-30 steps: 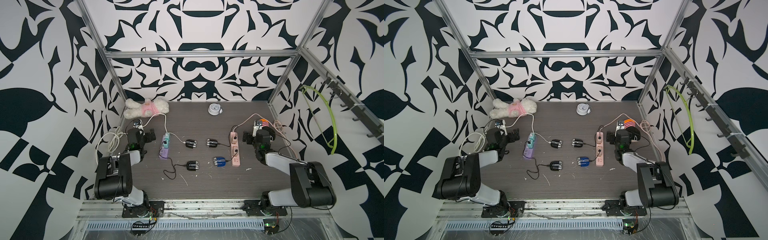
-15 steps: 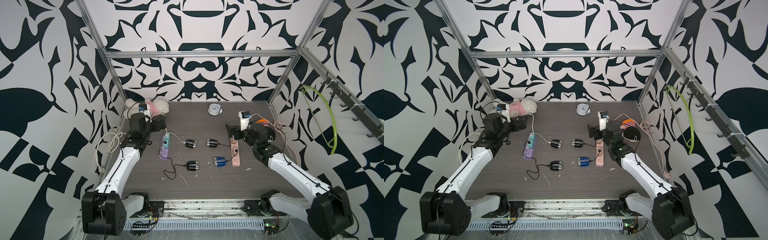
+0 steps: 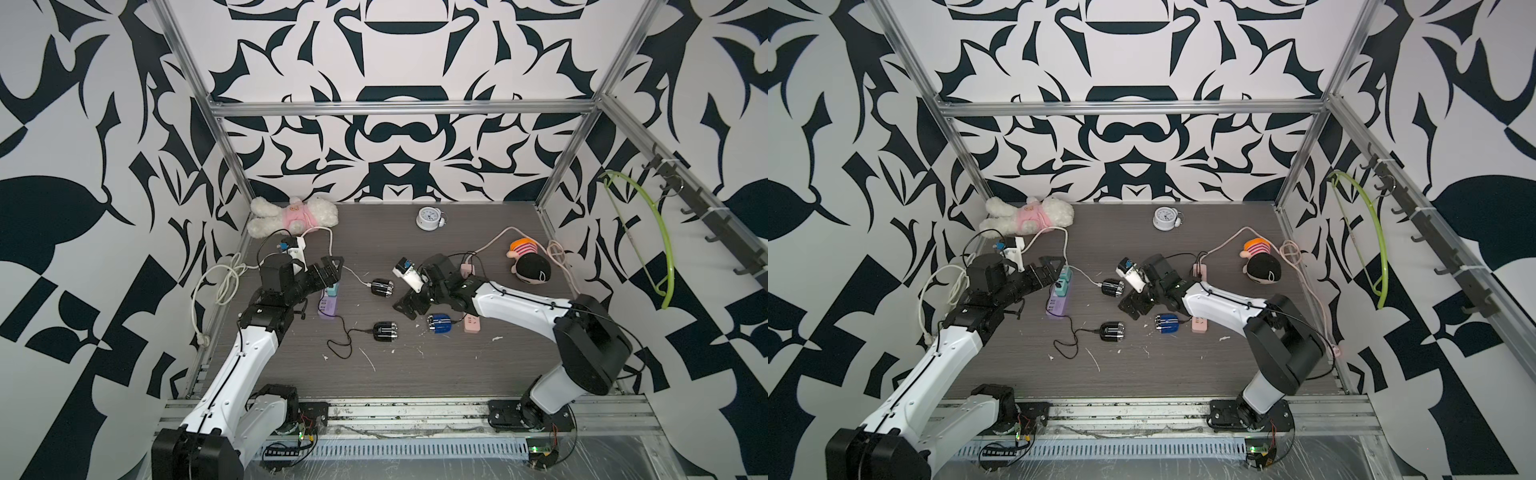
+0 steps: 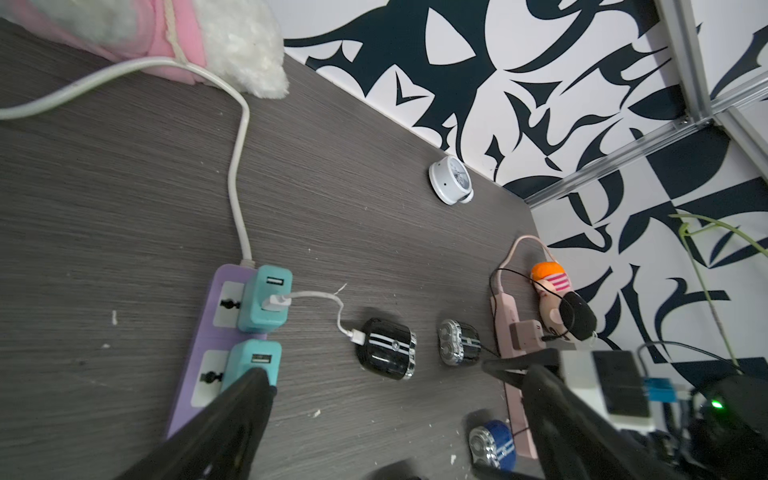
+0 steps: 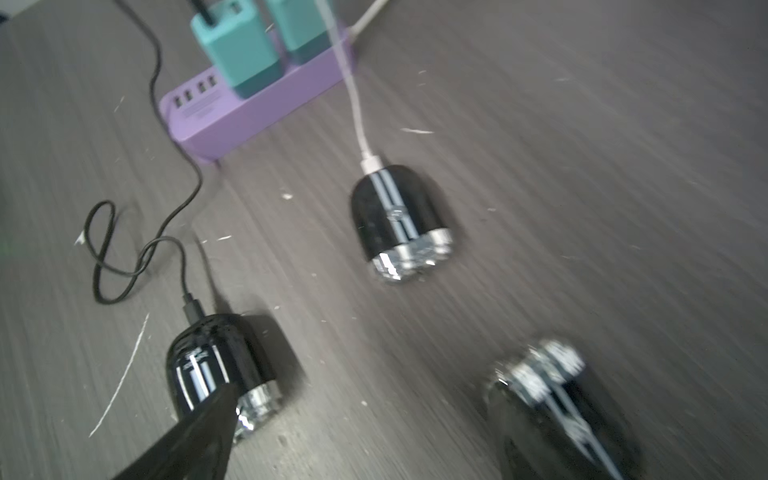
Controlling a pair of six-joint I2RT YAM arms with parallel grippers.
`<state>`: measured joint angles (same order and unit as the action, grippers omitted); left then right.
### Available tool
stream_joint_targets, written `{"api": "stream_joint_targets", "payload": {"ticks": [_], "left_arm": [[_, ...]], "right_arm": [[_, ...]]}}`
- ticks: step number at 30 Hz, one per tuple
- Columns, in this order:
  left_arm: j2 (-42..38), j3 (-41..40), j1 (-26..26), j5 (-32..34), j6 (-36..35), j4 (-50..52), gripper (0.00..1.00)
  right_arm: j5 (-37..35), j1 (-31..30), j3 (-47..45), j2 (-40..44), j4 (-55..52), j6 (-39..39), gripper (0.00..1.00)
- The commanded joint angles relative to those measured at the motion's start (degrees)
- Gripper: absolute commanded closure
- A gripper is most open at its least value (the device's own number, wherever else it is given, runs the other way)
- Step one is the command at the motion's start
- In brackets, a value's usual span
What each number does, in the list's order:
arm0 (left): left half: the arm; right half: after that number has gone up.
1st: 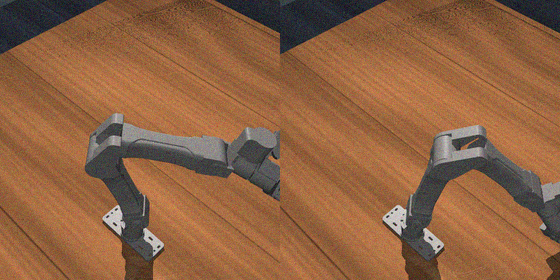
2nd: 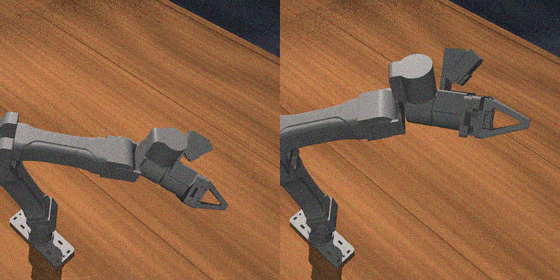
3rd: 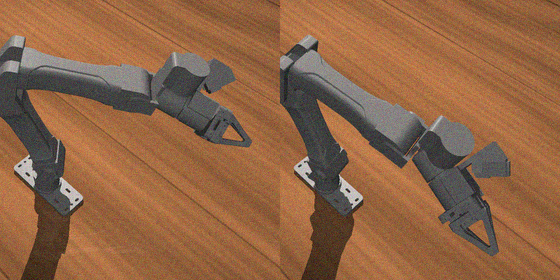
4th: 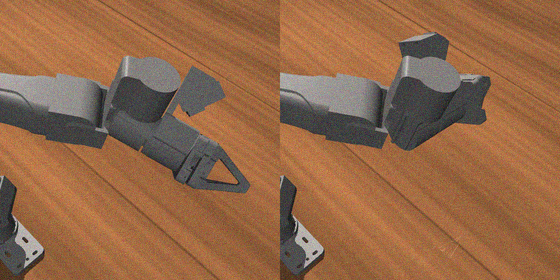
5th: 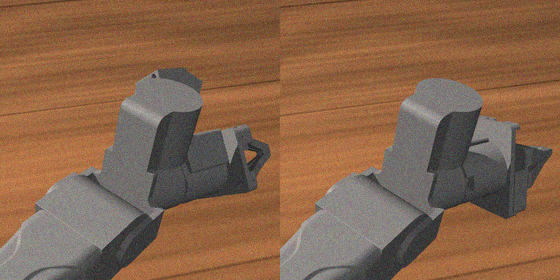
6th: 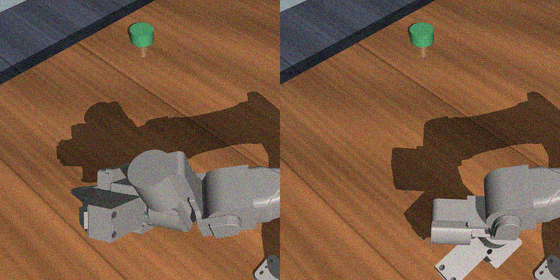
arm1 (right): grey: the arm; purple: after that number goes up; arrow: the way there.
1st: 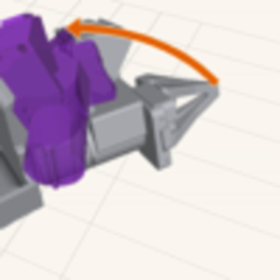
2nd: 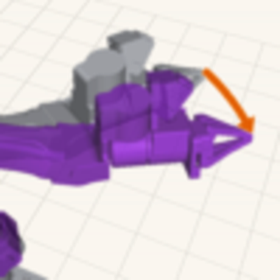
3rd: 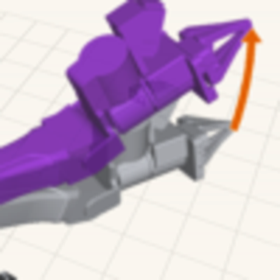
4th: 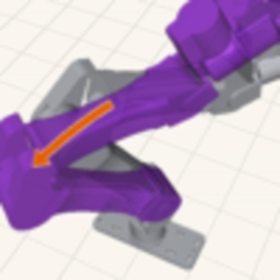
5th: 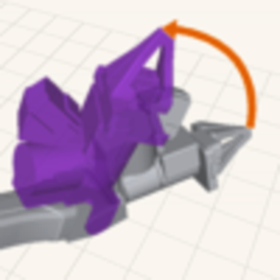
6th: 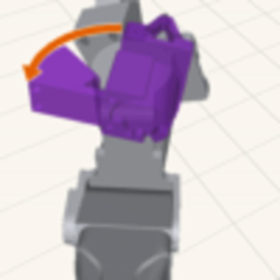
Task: Unplug the electric shaver
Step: Pick up the electric shaver from the center of the board.
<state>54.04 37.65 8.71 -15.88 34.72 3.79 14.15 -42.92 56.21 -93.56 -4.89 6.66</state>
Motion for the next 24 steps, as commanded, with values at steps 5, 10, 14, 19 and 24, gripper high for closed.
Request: {"api": "stream_joint_targets", "payload": {"ticks": [5,10,14,19,24], "left_arm": [[-6.94,-2.84,0.22,1.31,2.52,1.64,0.01],[-9.01,-2.01,0.21,1.64,2.55,5.47,0.01],[-10.29,-2.69,0.17,2.46,3.10,6.09,0.01],[-11.50,-4.29,0.19,3.31,4.17,5.44,0.01],[-10.72,-3.75,0.17,3.65,4.74,6.67,0.01]], "right_arm": [[0.61,-6.31,4.24,-5.47,-1.99,4.24,0.07],[1.14,-7.99,5.49,-8.88,-2.54,4.75,0.07],[1.67,-8.82,5.15,-9.36,-2.16,4.94,0.07],[0.70,-9.35,4.19,-9.28,-1.52,5.07,0.08],[-1.30,-9.52,4.38,-10.32,-2.06,5.19,0.12]]}}
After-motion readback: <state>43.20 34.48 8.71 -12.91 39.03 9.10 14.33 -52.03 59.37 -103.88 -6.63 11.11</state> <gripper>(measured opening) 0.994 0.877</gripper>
